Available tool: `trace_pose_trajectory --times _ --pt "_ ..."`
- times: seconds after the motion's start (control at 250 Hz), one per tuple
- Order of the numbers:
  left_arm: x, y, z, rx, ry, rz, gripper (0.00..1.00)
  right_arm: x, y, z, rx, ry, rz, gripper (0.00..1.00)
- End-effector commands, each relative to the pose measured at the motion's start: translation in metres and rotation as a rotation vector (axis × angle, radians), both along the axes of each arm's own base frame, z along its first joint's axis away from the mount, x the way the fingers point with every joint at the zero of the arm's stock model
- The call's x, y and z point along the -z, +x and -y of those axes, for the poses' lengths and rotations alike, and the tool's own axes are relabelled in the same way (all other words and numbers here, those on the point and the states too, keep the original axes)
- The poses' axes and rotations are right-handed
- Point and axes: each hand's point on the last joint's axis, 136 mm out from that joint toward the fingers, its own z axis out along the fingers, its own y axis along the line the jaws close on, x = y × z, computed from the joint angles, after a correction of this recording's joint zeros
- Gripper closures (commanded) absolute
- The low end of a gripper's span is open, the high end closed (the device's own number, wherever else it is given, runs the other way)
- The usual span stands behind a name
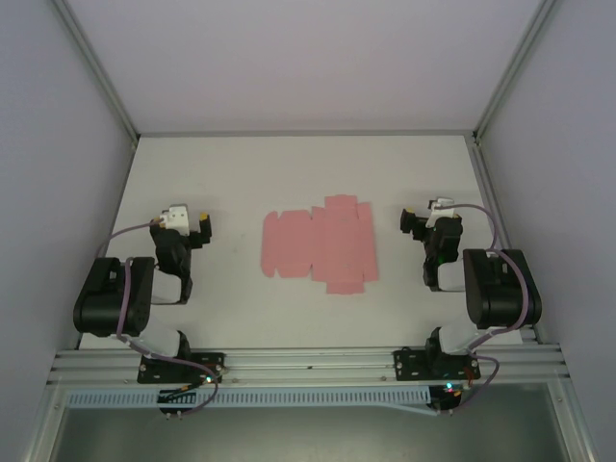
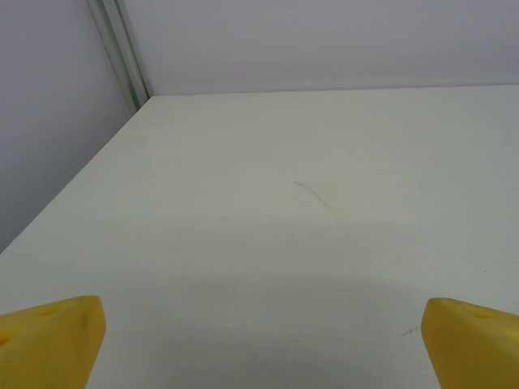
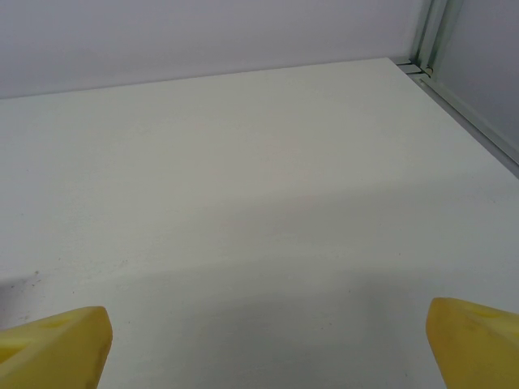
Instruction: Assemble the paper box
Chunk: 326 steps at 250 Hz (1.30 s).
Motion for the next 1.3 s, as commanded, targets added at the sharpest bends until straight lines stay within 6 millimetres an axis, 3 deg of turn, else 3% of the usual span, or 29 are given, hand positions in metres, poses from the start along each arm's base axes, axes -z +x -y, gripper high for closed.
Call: trace_pose_trajectory --times 0.0,0.491,0.567,0.767,0.902,0.99,1.106,1.298 --pt "-0.014 0.006 -0.001 0.001 -0.003 0.048 0.00 -0.004 0.002 0.000 0.005 0.014 0.009 0.00" --pt "-0.014 0.007 0.005 0.033 -0.002 0.041 0.00 -0.005 0.001 0.000 0.004 0.012 0.018 0.00" --pt "-0.019 0.009 -0.002 -0.007 -0.004 0.036 0.00 -0.008 0.000 0.002 0.017 0.015 0.027 0.00" --pt "-0.043 0.012 0.000 -0.003 -0.031 -0.013 0.00 -0.032 0.002 -0.002 -0.010 0.009 -0.002 0.00" --pt "-0.055 0.018 0.009 -0.003 -0.195 -0.097 0.00 -0.061 0.002 -0.009 -0.015 0.054 -0.023 0.00" --pt "-0.060 0.018 0.037 0.047 -0.280 -0.150 0.00 -0.083 -0.001 -0.025 -0.037 0.114 -0.048 0.01" --pt "-0.063 0.008 0.084 0.142 -0.359 -0.218 0.00 -0.095 -0.013 -0.073 -0.149 0.152 -0.160 0.06" --pt "-0.047 -0.015 0.139 0.263 -0.463 -0.338 0.00 -0.070 -0.041 -0.146 -0.294 0.309 -0.439 0.20"
